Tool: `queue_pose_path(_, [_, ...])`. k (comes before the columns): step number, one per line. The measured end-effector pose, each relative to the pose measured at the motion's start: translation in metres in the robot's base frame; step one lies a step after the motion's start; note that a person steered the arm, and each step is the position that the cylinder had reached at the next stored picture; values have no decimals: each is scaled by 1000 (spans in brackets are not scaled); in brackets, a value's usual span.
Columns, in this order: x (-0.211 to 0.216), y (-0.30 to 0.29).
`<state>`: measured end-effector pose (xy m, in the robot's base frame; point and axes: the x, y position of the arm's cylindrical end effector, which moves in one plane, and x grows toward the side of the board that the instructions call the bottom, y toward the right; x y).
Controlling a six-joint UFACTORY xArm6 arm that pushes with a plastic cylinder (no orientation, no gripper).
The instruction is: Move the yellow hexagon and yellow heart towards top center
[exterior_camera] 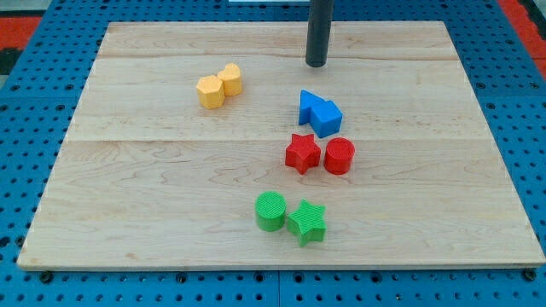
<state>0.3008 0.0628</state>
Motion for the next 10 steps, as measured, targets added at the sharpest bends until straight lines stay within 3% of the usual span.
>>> queue_pose_path(4, [124, -224])
queue_pose_path(6, [103, -217])
queue_pose_path(8, [70, -161])
queue_pose_path(10, [38, -141])
